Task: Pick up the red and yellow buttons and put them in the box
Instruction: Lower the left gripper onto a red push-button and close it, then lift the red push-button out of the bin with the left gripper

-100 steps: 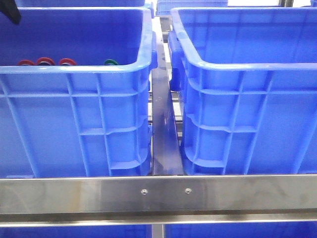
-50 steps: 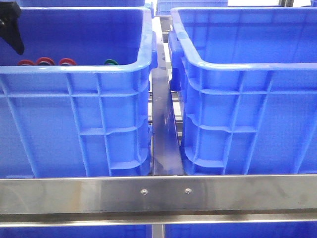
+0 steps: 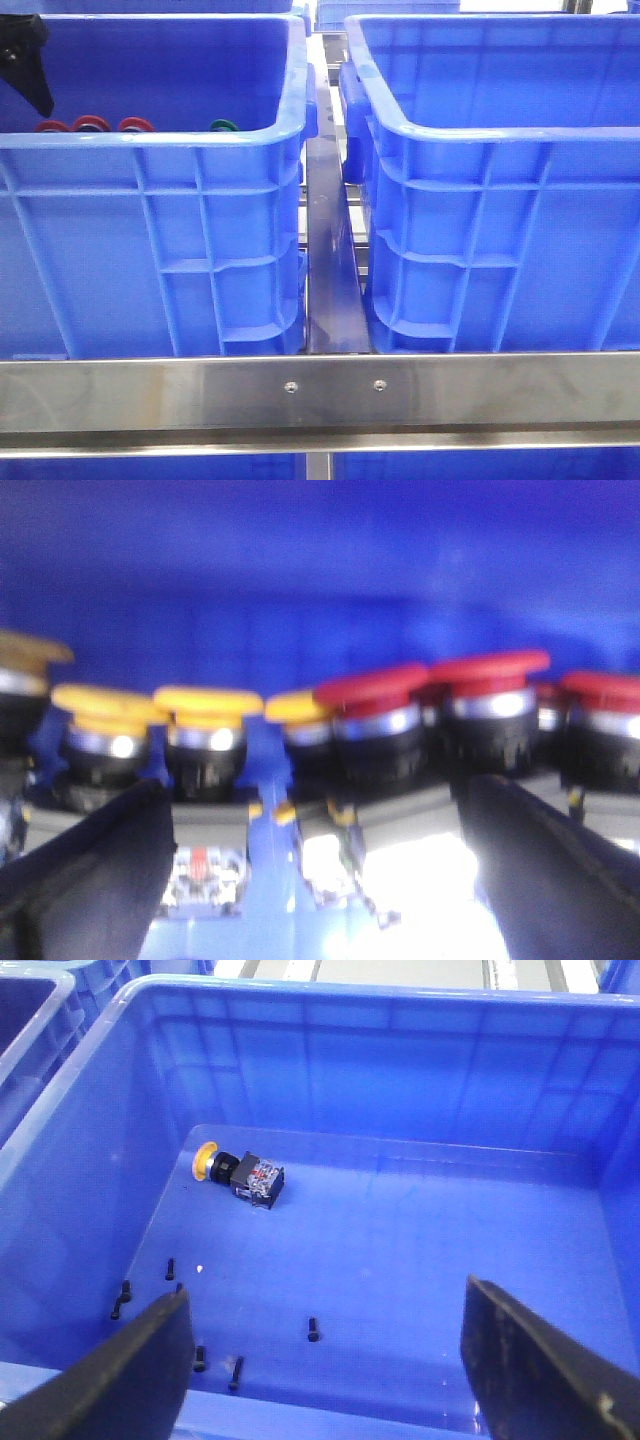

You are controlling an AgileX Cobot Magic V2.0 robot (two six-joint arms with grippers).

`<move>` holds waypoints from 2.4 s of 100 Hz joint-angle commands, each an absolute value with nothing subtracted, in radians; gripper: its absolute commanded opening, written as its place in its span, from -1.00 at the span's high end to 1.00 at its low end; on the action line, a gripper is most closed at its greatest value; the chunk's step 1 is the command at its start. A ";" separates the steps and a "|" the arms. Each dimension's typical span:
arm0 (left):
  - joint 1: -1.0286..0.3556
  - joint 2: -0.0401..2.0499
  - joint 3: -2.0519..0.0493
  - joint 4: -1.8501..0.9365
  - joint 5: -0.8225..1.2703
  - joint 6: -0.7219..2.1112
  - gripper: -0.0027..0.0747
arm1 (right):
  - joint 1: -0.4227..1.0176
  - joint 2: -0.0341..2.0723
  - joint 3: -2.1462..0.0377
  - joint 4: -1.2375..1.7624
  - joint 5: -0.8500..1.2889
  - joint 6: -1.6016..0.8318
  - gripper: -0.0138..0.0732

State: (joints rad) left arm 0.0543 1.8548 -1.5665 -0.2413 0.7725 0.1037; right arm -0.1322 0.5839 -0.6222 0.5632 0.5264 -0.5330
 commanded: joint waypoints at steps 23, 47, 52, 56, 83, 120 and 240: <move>0.057 1.845 -1.630 -0.267 0.728 0.094 -0.53 | -0.138 0.581 -0.646 0.584 0.469 -0.535 -0.63; 0.037 1.898 -1.674 -0.269 0.739 0.087 -0.53 | -0.138 0.581 -0.646 0.584 0.470 -0.535 -0.63; 0.035 1.904 -1.676 -0.269 0.739 0.087 -0.53 | -0.138 0.581 -0.646 0.584 0.470 -0.535 -0.63; 0.035 1.909 -1.676 -0.269 0.739 0.087 -0.53 | -0.138 0.581 -0.646 0.584 0.470 -0.535 -0.63; 0.035 1.951 -1.676 -0.269 0.749 0.087 -0.53 | -0.138 0.581 -0.646 0.584 0.469 -0.535 -0.63; 0.035 1.950 -1.702 -0.269 0.775 0.087 0.65 | -0.138 0.581 -0.646 0.584 0.469 -0.535 -0.63; 0.035 1.497 -1.371 -1.028 0.887 0.480 0.98 | -0.138 0.581 -0.646 0.641 0.506 -0.535 -0.63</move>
State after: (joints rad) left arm 0.0391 1.6008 -1.4427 -0.8521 0.9492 0.4129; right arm -0.1322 0.5839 -0.6222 0.6088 0.5450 -0.5330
